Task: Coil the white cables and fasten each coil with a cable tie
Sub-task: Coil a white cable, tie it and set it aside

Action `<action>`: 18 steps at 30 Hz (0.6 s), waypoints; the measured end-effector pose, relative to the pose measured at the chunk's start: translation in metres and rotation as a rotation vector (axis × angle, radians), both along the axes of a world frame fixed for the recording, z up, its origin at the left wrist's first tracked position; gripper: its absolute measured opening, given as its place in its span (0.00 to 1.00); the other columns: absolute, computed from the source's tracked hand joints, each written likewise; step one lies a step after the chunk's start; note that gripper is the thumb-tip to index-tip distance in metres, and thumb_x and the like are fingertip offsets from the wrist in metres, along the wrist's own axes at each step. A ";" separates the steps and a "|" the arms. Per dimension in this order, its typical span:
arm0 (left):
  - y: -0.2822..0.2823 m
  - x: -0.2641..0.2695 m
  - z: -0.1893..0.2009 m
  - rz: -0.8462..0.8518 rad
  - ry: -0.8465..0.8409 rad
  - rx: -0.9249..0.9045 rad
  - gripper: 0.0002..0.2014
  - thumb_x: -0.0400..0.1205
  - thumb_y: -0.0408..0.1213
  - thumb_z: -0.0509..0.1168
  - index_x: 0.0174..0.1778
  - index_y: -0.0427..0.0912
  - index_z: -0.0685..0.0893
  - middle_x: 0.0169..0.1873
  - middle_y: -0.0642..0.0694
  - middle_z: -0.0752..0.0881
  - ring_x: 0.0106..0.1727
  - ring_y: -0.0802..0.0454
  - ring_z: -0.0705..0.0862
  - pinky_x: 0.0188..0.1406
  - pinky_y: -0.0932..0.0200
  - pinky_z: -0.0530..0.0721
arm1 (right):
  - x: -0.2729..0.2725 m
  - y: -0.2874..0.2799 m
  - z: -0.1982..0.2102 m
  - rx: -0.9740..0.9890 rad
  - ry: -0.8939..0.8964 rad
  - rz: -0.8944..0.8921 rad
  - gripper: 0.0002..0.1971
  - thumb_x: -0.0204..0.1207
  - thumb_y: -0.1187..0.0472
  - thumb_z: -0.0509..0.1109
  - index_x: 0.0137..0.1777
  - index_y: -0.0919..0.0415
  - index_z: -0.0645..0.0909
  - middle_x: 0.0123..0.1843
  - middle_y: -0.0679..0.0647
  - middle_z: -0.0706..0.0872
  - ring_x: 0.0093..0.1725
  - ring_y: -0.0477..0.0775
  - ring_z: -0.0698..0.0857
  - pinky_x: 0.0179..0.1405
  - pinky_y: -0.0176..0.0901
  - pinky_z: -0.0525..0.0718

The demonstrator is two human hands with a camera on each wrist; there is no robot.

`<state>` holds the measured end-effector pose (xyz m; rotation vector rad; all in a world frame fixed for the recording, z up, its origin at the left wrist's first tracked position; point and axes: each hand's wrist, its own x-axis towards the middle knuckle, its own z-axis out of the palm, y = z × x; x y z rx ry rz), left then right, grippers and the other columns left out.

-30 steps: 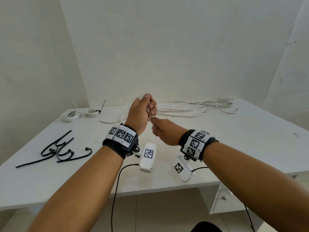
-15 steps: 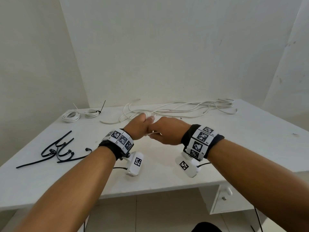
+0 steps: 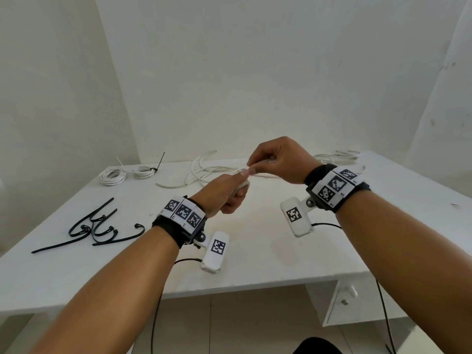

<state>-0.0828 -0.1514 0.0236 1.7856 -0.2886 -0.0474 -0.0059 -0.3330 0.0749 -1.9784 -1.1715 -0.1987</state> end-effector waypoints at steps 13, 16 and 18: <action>-0.014 -0.007 0.017 0.004 -0.063 -0.341 0.24 0.91 0.44 0.45 0.26 0.47 0.63 0.16 0.53 0.57 0.17 0.58 0.52 0.19 0.62 0.48 | -0.012 0.027 -0.052 0.567 0.262 0.000 0.09 0.84 0.64 0.68 0.51 0.65 0.90 0.38 0.59 0.91 0.36 0.53 0.88 0.37 0.52 0.89; -0.016 -0.005 0.014 0.001 -0.090 -0.419 0.24 0.91 0.44 0.46 0.25 0.47 0.63 0.15 0.53 0.59 0.16 0.57 0.53 0.18 0.63 0.49 | -0.022 0.038 -0.066 0.640 0.412 0.078 0.13 0.88 0.61 0.61 0.59 0.61 0.87 0.49 0.61 0.91 0.50 0.57 0.90 0.46 0.55 0.91; -0.015 -0.004 0.013 0.009 -0.099 -0.449 0.25 0.91 0.45 0.46 0.24 0.48 0.63 0.14 0.53 0.59 0.15 0.57 0.52 0.20 0.60 0.48 | -0.026 0.040 -0.071 0.650 0.454 0.139 0.13 0.86 0.59 0.62 0.63 0.56 0.86 0.53 0.61 0.91 0.55 0.60 0.90 0.51 0.60 0.90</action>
